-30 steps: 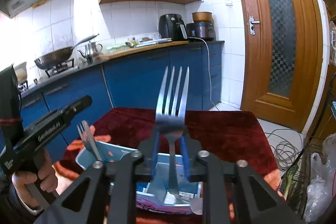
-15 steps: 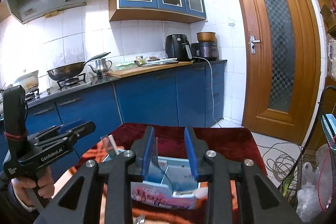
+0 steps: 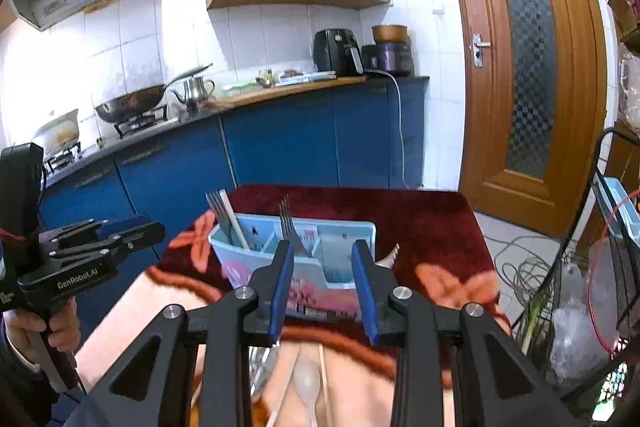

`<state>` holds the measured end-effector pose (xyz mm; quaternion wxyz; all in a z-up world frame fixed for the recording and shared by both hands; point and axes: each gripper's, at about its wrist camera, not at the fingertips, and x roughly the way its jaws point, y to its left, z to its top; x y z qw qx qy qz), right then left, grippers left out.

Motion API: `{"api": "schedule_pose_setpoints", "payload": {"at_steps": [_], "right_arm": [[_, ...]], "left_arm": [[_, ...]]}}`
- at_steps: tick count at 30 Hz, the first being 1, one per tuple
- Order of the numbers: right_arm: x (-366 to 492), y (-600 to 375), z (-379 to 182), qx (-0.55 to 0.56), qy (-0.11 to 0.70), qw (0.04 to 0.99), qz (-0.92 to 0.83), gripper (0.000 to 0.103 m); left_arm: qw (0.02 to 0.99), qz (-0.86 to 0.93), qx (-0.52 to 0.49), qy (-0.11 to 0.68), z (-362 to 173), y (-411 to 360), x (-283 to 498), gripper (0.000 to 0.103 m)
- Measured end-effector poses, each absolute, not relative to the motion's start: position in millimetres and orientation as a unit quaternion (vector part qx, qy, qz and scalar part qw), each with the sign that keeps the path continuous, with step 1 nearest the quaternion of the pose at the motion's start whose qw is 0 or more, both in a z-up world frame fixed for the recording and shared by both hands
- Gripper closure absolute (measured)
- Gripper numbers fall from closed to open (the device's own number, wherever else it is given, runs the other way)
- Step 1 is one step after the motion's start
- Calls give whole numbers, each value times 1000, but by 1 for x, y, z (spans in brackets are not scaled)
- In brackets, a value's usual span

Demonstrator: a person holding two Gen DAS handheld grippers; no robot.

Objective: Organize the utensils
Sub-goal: 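Open the right tool to drop the fork while the left tool drops the stick into the box, then grasp a wooden chopstick with the left tool while the right tool grasps another wooden chopstick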

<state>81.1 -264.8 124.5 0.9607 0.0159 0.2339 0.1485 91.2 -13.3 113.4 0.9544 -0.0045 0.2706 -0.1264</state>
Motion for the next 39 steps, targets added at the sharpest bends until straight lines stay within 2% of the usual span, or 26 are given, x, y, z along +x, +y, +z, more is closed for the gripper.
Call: {"api": "schedule_pose_setpoints", "payload": {"at_steps": [7,11,18,39], "right_arm": [[71,-270,97,11,284,948,146,70],[71,-273,77,7,326,938,118,60],[75,-282,46,31,379,916,125,60],[82,-299,6,37,444,886,130,59]], "left_arm": [[941,-123,12,316,91,-16,83,65],[927,-125,8,353,76,-16,81,65],[903,-130,1,410,45,-20,78,65],[845,-131,12,518,-10,-44,114,65]]}}
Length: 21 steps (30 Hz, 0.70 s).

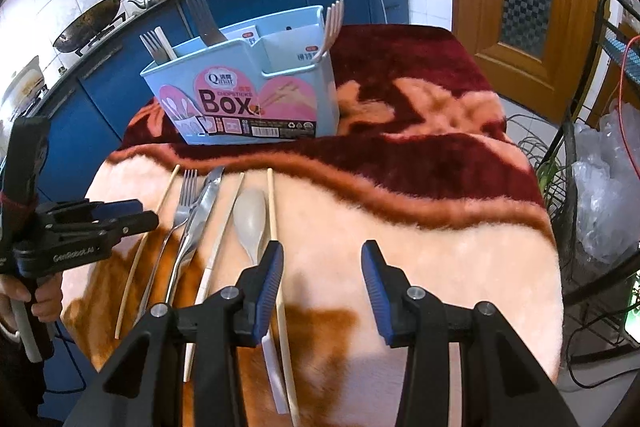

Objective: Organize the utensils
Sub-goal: 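Grasp a wooden chopstick with the left tool while the right tool grasps another wooden chopstick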

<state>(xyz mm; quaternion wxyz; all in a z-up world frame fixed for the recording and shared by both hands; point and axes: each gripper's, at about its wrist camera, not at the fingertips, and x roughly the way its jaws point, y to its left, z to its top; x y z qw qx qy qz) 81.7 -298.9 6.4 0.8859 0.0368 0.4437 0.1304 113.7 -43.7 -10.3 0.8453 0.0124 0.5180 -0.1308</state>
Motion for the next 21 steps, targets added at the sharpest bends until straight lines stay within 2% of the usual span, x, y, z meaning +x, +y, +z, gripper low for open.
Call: {"api": "schedule_pose_setpoints", "payload": {"at_steps": [5,9,13,16,21], "right_arm": [[82,-299,6,34,446,884,133,59],[83,-295,5,25,451,881,140,59],[85,-289,4,17,460,875,149,59],[87,-283,5,-3,465,872,156,60],[93,-270,3,-41,482,859,170,77]], "left_arm": [[837,-130,26,531,-14,-50,127,66],[833,-130,27,537,-15,-52,135,73],[829,-145,6,540,-16,-49,142,96],[833,-149,-15,532,-13,-42,141,99],[855,-159,-53,490,3,-21,133,99]]}}
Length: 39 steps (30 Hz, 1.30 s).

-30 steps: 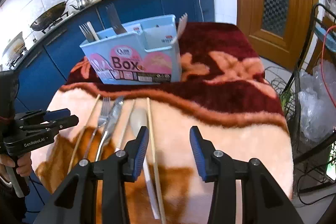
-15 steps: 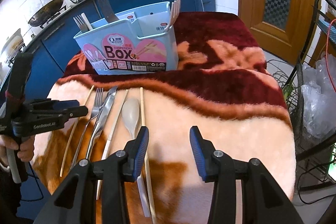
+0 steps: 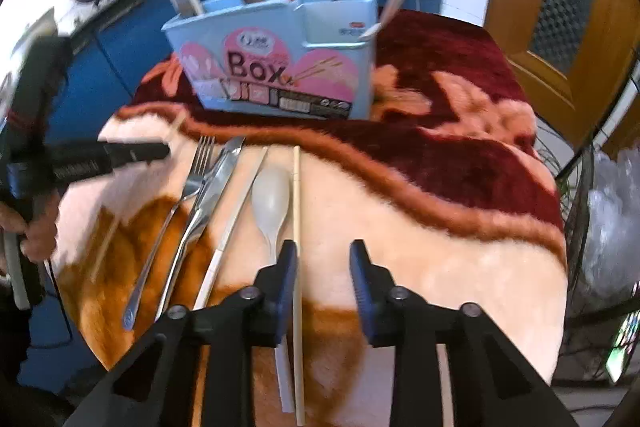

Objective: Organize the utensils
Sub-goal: 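Grasp a wooden chopstick with the left tool while the right tool grasps another wooden chopstick, then lift both wooden chopsticks upright toward the box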

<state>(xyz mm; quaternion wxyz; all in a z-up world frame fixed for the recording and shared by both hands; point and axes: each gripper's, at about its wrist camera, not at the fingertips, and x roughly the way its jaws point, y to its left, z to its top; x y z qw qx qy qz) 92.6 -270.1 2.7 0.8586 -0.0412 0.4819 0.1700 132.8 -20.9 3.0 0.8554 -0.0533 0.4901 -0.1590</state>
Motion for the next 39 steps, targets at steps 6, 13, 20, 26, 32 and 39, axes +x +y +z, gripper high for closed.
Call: {"api": "schedule_pose_setpoints", "payload": {"at_steps": [6,13,20,26,32,39], "right_arm": [[103,-256,-4,-60,508,839,185,86],[118,-240,-11,-88,531,824,179,88],[135,-231,-12,-101,543,814,178,88],[150,-228,-12,-98,551,807,187,88],[152,-228,-13,-107,535,816,192,92],[142,-231,-9,-94,499,841,185,97]], "left_arm": [[890,-156,-63,424,31,-10,121,99],[910,-162,-54,378,52,-6,108,99],[916,-169,-67,357,60,0,102,99],[922,-169,-71,340,67,3,101,99],[925,-171,-81,329,72,4,102,99],[943,-147,-70,291,85,0,102,99]]}}
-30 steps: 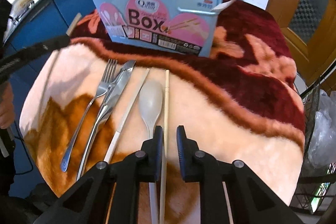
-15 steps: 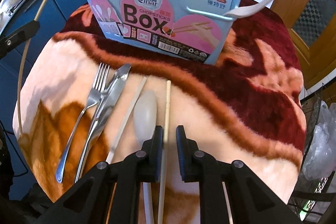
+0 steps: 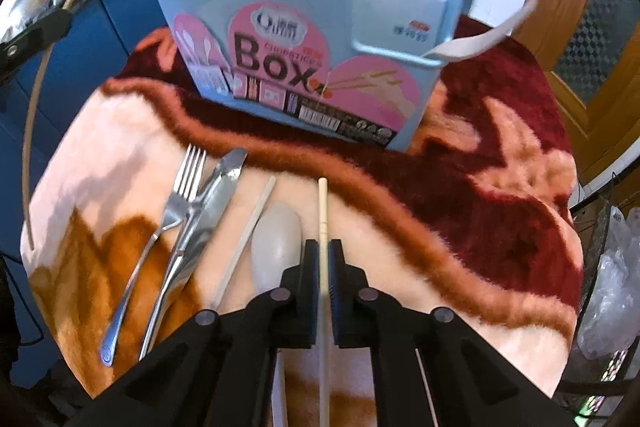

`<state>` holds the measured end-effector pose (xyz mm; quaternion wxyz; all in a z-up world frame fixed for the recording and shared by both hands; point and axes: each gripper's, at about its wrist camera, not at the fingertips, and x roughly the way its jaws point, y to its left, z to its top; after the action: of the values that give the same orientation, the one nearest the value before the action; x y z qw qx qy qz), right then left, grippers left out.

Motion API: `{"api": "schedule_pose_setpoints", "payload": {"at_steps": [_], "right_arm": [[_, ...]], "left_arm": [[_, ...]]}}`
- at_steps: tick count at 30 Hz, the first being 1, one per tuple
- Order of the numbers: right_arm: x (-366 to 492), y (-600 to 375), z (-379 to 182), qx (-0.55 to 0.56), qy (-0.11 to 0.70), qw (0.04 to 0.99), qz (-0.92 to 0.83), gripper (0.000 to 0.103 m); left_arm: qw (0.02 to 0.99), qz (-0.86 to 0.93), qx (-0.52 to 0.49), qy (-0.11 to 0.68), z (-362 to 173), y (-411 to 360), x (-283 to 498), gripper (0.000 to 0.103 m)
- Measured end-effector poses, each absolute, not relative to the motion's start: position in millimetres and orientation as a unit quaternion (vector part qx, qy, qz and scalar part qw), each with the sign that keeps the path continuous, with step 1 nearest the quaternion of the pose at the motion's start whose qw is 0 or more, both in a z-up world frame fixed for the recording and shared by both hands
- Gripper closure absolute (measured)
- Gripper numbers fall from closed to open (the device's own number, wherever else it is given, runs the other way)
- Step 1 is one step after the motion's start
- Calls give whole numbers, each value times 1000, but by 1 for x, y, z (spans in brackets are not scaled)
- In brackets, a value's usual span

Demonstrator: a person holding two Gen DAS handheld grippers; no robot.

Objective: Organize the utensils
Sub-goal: 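Lift both wooden chopsticks upright toward the box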

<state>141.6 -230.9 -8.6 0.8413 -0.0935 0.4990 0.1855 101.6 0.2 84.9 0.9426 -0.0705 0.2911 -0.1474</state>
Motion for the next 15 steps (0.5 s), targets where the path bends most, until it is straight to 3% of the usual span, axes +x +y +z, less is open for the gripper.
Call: {"api": "schedule_pose_setpoints", "payload": {"at_steps": [15], "right_arm": [[88,-275,66,43,290,933,207,97]], "left_arm": [[969,-104,-73,213,121,-14,130,99]]}}
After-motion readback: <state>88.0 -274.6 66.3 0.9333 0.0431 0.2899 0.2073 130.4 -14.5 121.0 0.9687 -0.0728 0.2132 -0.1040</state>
